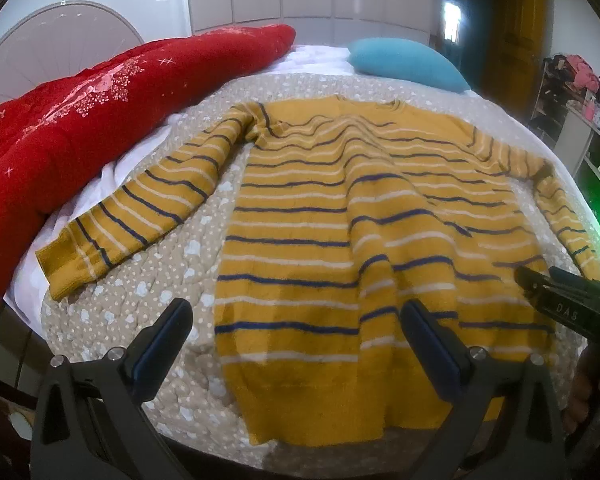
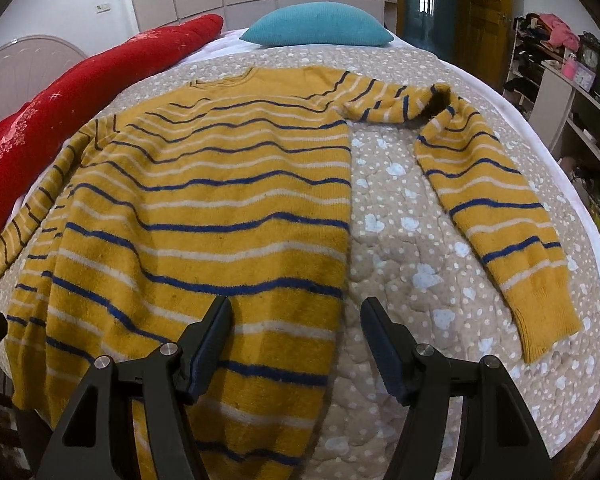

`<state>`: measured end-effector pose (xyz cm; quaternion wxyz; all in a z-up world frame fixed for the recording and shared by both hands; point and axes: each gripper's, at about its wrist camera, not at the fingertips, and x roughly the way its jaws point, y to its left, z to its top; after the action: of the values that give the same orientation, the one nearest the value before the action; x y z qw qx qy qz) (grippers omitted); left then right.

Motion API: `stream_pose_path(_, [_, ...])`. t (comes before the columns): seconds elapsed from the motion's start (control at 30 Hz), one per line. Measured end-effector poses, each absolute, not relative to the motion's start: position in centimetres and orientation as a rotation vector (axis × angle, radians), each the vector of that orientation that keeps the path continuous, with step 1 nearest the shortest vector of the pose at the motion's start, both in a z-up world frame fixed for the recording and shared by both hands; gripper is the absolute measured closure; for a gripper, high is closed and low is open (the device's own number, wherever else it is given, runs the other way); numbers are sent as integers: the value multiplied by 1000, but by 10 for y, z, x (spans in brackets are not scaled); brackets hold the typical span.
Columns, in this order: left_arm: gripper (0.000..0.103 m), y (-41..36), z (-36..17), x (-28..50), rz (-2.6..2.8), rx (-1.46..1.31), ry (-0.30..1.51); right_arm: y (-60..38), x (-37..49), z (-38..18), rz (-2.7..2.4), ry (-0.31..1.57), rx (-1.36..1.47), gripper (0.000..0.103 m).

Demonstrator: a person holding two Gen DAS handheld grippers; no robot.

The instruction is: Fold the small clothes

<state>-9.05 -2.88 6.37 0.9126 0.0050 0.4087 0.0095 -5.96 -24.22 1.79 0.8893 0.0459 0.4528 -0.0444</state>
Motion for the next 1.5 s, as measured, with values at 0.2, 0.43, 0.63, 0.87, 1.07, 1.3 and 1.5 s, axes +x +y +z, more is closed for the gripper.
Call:
stream_pose_path(0.2, [0, -32, 63, -90, 15, 15, 862, -251, -68, 18, -69, 931, 97, 30])
stream_pose_path(0.43, [0, -35, 51, -88, 1, -5, 916, -320, -112, 44, -208, 816, 184, 30])
stream_pose_path(0.63, [0, -42, 47, -92, -14, 2, 939, -405, -128, 45, -422, 788, 352, 30])
stream_pose_path(0.87, [0, -36, 55, -97, 15, 3, 936, -431, -100, 34, -328, 833, 378, 87])
stream_pose_path(1.07, [0, -8, 66, -93, 87, -38, 909, -479, -102, 63, -493, 789, 312, 91])
stream_pose_path(1.3, [0, 29, 69, -91, 163, -102, 893, -537, -88, 69, -691, 821, 302, 91])
stream_pose_path(1.5, [0, 84, 68, -90, 281, -169, 869, -518, -85, 72, -657, 832, 258, 73])
